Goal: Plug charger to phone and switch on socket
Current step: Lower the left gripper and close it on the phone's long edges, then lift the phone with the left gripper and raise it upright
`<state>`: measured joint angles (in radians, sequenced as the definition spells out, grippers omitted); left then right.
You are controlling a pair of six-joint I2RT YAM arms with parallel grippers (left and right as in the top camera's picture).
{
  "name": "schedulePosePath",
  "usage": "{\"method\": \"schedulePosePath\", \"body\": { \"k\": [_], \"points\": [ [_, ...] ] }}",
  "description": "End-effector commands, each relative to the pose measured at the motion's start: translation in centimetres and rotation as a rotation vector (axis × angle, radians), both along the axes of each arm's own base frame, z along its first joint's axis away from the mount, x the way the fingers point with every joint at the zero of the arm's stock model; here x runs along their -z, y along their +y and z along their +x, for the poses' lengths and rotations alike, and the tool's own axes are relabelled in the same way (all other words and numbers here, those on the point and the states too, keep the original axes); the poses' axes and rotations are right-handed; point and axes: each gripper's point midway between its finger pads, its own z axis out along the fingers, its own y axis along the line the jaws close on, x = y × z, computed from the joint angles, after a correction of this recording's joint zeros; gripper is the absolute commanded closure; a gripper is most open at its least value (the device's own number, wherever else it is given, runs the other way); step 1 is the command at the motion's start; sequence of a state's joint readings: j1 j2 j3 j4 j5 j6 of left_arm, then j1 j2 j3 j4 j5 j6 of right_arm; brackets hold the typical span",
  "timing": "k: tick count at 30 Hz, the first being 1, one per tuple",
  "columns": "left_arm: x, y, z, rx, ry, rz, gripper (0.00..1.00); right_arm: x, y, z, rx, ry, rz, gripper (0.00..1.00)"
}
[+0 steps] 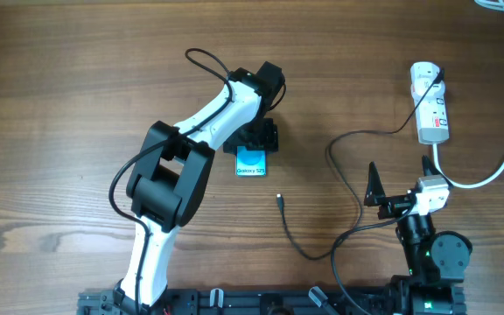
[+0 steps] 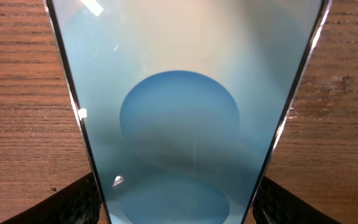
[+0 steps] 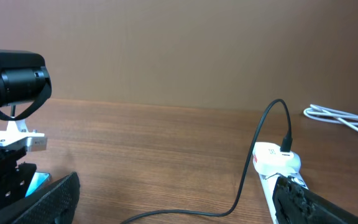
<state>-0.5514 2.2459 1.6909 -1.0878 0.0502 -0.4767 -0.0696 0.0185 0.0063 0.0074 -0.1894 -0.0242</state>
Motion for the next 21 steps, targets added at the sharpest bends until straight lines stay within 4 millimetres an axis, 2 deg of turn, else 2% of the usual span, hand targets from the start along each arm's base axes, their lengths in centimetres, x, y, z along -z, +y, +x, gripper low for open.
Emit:
{"method": "schedulePosePath", "body": {
  "k": [1, 11, 17, 21],
  "points": [
    [2.0, 0.7, -0.7, -0.002, 0.03, 0.032, 0.28, -0.1, 0.0, 0.0, 0.004, -0.005, 0.005, 0.0],
    [1.4, 0.4, -0.3, -0.003, 0.019, 0.025, 0.33, -0.1, 0.0, 0.0, 0.004, -0.005, 0.005, 0.0],
    [-0.7, -0.2, 0.7, -0.003, -0.003, 0.01, 0.33, -0.1, 0.0, 0.0, 0.004, -0.005, 0.005, 0.0],
    [-3.1, -1.3, 0.8, -0.005, -0.002, -0.048, 0.34, -0.1, 0.0, 0.0, 0.004, -0.005, 0.005, 0.0]
  ]
}}
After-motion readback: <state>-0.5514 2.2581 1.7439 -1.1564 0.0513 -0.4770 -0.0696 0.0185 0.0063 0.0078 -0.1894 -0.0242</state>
